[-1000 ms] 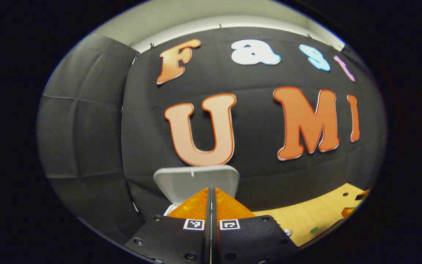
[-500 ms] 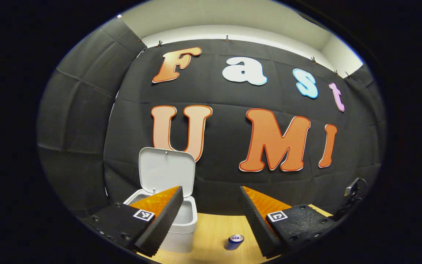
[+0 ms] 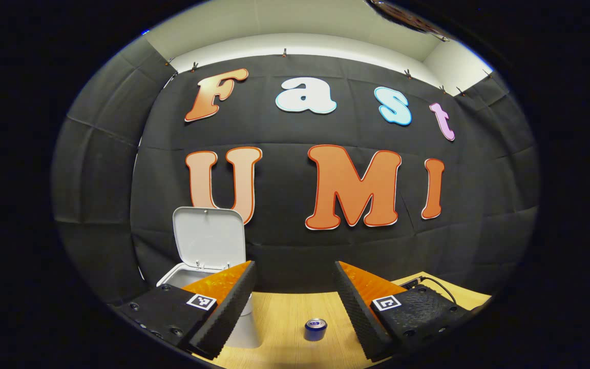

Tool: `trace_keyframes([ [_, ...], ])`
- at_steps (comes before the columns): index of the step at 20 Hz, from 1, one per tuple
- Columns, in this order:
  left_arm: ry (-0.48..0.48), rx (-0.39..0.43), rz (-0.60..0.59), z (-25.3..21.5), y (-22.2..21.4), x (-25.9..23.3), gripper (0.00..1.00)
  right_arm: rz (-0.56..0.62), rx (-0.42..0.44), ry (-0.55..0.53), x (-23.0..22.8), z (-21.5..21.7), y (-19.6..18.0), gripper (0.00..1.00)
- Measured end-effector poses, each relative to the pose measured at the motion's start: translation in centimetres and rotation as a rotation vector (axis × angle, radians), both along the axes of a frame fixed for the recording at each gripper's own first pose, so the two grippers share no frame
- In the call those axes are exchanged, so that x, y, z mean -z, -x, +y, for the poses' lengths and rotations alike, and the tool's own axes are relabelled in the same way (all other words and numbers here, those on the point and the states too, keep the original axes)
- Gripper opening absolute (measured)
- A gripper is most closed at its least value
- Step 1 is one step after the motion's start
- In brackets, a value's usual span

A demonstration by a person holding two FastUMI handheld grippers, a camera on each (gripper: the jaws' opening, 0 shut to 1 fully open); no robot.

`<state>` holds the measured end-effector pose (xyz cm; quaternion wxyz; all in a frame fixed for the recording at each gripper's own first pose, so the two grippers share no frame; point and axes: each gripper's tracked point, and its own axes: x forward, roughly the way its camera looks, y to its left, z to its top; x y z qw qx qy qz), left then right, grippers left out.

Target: Press the lid of the desktop garbage bin to open it, pick up the crumpled paper on the desktop and throw it into the bin, then pick up the pop can on the desktop and drop it into the bin, and finally close the garbage bin lid.

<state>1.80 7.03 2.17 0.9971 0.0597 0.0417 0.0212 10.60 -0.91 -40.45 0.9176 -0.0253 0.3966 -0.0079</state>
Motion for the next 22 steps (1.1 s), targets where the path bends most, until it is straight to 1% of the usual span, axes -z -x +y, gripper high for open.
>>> trace_keyframes([
  [1, -0.004, -0.002, 0.003, 0.1, 0.0, 0.0, 0.93, 0.011, 0.003, 0.006, 0.6, 0.0, 0.0, 0.92],
  [2, -0.004, -0.005, 0.007, 0.2, 0.0, 0.2, 0.94, 0.03, 0.004, 0.006, 1.2, 0.1, 0.1, 0.88],
  [3, 0.0, -0.011, 0.013, 0.3, 0.0, 0.4, 0.95, 0.064, -0.005, -0.008, 2.3, 0.7, 0.5, 0.78],
  [4, 0.005, -0.015, 0.022, 0.4, 0.0, 0.7, 0.95, 0.091, -0.013, -0.008, 3.1, 1.1, 1.1, 0.62],
  [5, 0.009, -0.018, 0.033, 0.5, -0.1, 1.1, 0.95, 0.092, -0.03, 0.001, 3.1, 1.3, 1.2, 0.46],
  [6, 0.01, -0.02, 0.043, 0.6, -0.1, 1.5, 0.95, 0.079, -0.041, 0.015, 3.1, 1.4, 0.9, 0.47],
  [7, 0.01, -0.019, 0.051, 0.5, 0.0, 1.6, 0.94, 0.074, -0.045, 0.025, 3.0, 1.4, 0.9, 0.36],
  [8, 0.012, -0.018, 0.053, 0.4, 0.0, 1.7, 0.95, 0.072, -0.044, 0.024, 2.9, 1.5, 0.9, 0.34],
  [10, 0.013, -0.015, 0.052, 0.3, 0.1, 1.6, 0.94, 0.066, -0.022, -0.002, 2.2, 1.8, 0.6, 0.24],
  [11, 0.012, -0.014, 0.047, 0.2, 0.2, 1.4, 0.95, 0.049, -0.015, -0.014, 1.3, 2.0, 0.3, 0.16],
  [13, 0.017, -0.019, 0.033, 0.4, 0.3, 1.1, 0.95, -0.015, -0.03, -0.035, -2.3, 2.4, -1.0, 0.12],
  [15, 0.024, -0.031, 0.018, 0.8, 0.7, 0.7, 0.94, -0.117, -0.061, -0.075, -8.4, 4.0, -3.0, 0.11],
  [17, 0.029, -0.042, 0.004, 1.3, 1.0, 0.3, 0.95, -0.229, -0.097, -0.127, -15.5, 6.5, -5.5, 0.11],
  [19, 0.041, -0.06, -0.011, 2.1, 1.5, -0.1, 0.94, -0.284, -0.138, -0.209, -21.3, 9.7, -5.6, 0.11],
  [20, 0.048, -0.068, -0.015, 2.4, 1.8, 0.0, 0.95, -0.31, -0.174, -0.238, -24.3, 10.8, -5.7, 0.11],
  [21, 0.051, -0.083, -0.02, 3.0, 2.2, -0.2, 0.95, -0.34, -0.221, -0.244, -27.4, 12.7, -5.8, 0.1],
  [22, 0.053, -0.1, -0.024, 3.8, 2.7, -0.2, 0.95, -0.358, -0.277, -0.247, -29.1, 15.6, -5.9, 0.1],
])
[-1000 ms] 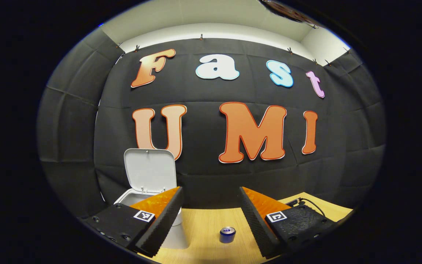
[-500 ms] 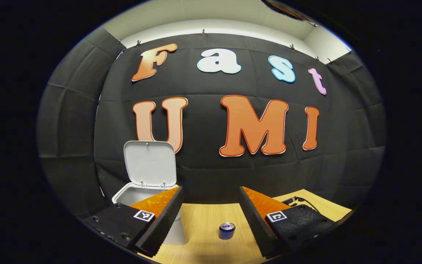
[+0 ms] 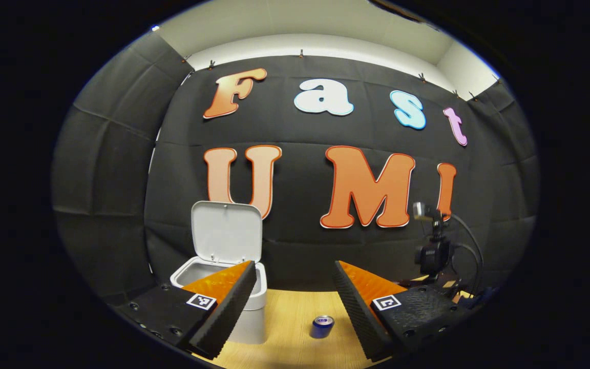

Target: Press the lid of the desktop garbage bin to open it, pick up the crumpled paper on the desktop and throw it into the bin, then pick up the pop can on the desktop and drop it into the bin, and finally close the garbage bin lid.

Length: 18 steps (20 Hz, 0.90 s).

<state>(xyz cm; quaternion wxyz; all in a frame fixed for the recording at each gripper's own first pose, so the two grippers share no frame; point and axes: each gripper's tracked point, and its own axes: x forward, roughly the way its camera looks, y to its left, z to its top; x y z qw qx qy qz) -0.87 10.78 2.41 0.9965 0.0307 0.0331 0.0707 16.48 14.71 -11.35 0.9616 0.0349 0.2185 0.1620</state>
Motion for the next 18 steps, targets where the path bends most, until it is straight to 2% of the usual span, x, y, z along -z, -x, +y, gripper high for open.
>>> trace_keyframes([
  [3, 0.008, -0.07, -0.02, 2.7, 1.8, -0.6, 0.94, -0.029, -0.115, -0.028, -2.4, 5.7, 0.3, 0.1],
  [9, 0.016, -0.254, -0.003, 9.4, 7.5, 0.0, 0.95, -0.027, -0.236, -0.04, -2.3, 13.0, 0.6, 0.1],
  [14, 0.026, -0.379, 0.022, 13.5, 11.0, 1.4, 0.95, 0.002, -0.283, 0.017, 1.0, 20.3, -1.9, 0.1],
  [16, 0.023, -0.402, 0.029, 14.3, 11.5, 1.8, 0.95, 0.02, -0.268, 0.035, 3.1, 21.8, -3.2, 0.1],
  [18, 0.023, -0.414, 0.037, 15.1, 11.6, 2.1, 0.94, 0.043, -0.259, 0.049, 4.8, 22.1, -3.5, 0.16],
])
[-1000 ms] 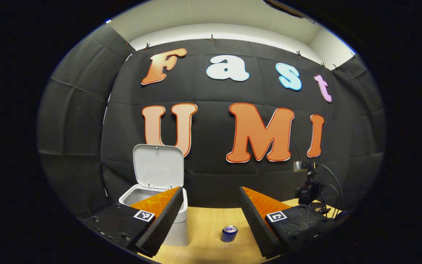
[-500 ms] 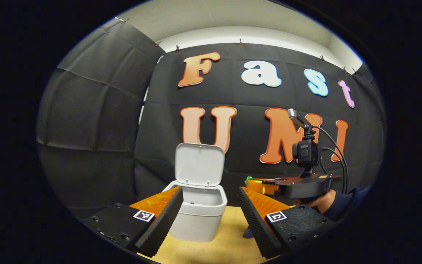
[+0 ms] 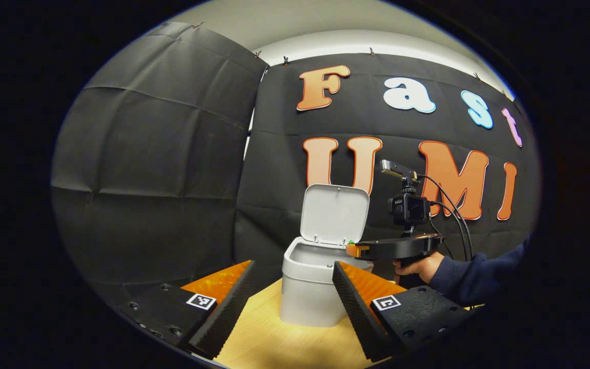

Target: Press the lid of the desktop garbage bin to open it, pick up the crumpled paper on the desktop and throw it into the bin, then pick up the pop can on the desktop and drop it into the bin, and finally close the garbage bin lid.

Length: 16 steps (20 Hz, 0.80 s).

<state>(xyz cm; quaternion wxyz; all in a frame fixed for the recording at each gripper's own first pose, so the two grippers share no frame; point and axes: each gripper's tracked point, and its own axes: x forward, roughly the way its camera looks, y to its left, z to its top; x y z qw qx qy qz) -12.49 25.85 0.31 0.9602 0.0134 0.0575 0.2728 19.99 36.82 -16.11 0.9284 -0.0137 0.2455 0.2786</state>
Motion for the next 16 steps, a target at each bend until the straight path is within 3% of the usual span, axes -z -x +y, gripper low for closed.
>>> trace_keyframes([
  [2, 0.015, 0.004, 0.012, 0.2, -0.5, 0.7, 0.94, 0.002, -0.044, -0.015, -0.1, 0.6, 0.6, 0.24],
  [4, 0.035, 0.027, 0.023, -0.2, -1.5, 1.3, 0.95, -0.039, -0.067, 0.003, -0.9, 0.1, 0.9, 0.56],
  [5, 0.039, 0.044, 0.027, -0.7, -2.2, 1.5, 0.95, -0.064, -0.069, 0.009, -1.6, -0.5, 0.8, 0.53],
  [7, 0.041, 0.093, 0.03, -1.9, -4.1, 1.9, 0.95, -0.082, -0.062, 0.008, -2.9, -2.3, 1.2, 0.77],
  [11, 0.041, 0.251, 0.065, -7.0, -7.9, 4.7, 0.95, -0.124, 0.048, -0.039, -6.0, -10.5, 2.3, 0.83],
  [13, 0.052, 0.351, 0.088, -10.3, -9.7, 6.6, 0.95, -0.162, 0.135, -0.025, -6.7, -16.2, 2.8, 0.91],
  [16, 0.111, 0.444, 0.172, -14.0, -12.1, 11.1, 0.97, -0.179, 0.252, 0.03, -6.5, -24.0, 4.0, 0.94],
])
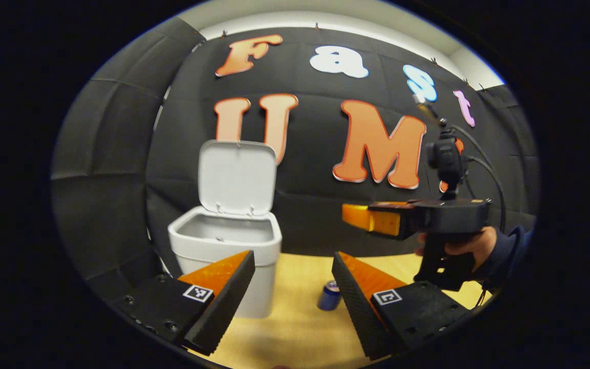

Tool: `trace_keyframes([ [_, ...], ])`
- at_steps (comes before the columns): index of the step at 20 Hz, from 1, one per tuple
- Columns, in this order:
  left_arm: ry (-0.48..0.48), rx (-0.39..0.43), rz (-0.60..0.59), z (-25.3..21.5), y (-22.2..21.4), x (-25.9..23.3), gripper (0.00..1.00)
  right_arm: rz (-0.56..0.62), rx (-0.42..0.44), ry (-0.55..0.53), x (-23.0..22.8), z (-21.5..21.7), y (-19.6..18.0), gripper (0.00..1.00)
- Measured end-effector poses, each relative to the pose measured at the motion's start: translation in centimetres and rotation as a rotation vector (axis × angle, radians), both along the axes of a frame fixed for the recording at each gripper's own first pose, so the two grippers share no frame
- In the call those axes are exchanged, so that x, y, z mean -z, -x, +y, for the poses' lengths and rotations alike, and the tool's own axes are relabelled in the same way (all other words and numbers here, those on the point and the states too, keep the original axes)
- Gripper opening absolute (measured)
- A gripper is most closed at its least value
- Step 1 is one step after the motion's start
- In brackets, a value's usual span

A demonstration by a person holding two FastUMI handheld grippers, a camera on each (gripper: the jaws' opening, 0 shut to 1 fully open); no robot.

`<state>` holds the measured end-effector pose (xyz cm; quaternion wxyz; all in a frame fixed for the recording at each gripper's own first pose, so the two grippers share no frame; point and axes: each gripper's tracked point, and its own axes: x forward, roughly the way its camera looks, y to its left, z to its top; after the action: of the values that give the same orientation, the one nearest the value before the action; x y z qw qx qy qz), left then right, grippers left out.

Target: Press the lid of the desktop garbage bin to open it, pick up the crumpled paper on the desktop and throw it into the bin, then pick up the pop can on the desktop and drop it into the bin, and finally close the garbage bin lid.

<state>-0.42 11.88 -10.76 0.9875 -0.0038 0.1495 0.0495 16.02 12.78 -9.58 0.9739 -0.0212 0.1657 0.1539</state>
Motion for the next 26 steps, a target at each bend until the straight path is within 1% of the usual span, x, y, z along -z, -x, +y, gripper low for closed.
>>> trace_keyframes([
  [2, 0.012, 0.033, 0.022, -1.7, -1.6, 1.6, 0.98, -0.003, 0.05, 0.063, 0.6, -4.1, 1.4, 0.94],
  [3, 0.013, 0.044, 0.03, -2.3, -2.4, 2.5, 0.98, -0.004, 0.067, 0.079, 0.7, -5.5, 2.2, 0.94],
  [5, 0.019, 0.065, 0.058, -3.4, -4.1, 5.7, 0.98, 0.001, 0.104, 0.099, 0.7, -8.0, 3.9, 0.94],
  [7, 0.016, 0.086, 0.119, -4.6, -5.8, 10.2, 0.98, -0.001, 0.15, 0.108, 0.4, -10.4, 5.3, 0.94],
  [10, -0.027, 0.109, 0.212, -5.4, -7.8, 17.5, 0.99, 0.005, 0.191, 0.139, 0.1, -12.6, 6.7, 0.94],
  [13, -0.086, 0.118, 0.306, -5.6, -10.0, 23.5, 0.99, 0.012, 0.255, 0.125, -0.3, -14.9, 7.4, 0.94],
  [17, -0.099, 0.133, 0.313, -6.3, -13.9, 28.0, 0.99, 0.053, 0.361, 0.162, 0.2, -19.2, 8.5, 0.94],
  [20, -0.094, 0.122, 0.321, -6.4, -16.0, 29.8, 0.98, 0.063, 0.407, 0.181, -0.1, -20.9, 9.1, 0.94],
  [21, -0.092, 0.122, 0.307, -6.5, -16.7, 29.7, 0.91, 0.065, 0.413, 0.186, -0.1, -21.1, 9.2, 0.94],
  [22, -0.095, 0.113, 0.32, -6.3, -16.5, 29.7, 0.85, 0.062, 0.415, 0.189, -0.1, -21.3, 9.2, 0.94],
  [24, -0.076, 0.11, 0.315, -6.5, -16.4, 28.3, 0.82, 0.06, 0.413, 0.185, -0.1, -21.2, 9.1, 0.94],
  [26, -0.061, 0.108, 0.251, -6.5, -16.6, 24.3, 0.81, 0.061, 0.397, 0.172, 0.1, -20.8, 8.8, 0.94],
])
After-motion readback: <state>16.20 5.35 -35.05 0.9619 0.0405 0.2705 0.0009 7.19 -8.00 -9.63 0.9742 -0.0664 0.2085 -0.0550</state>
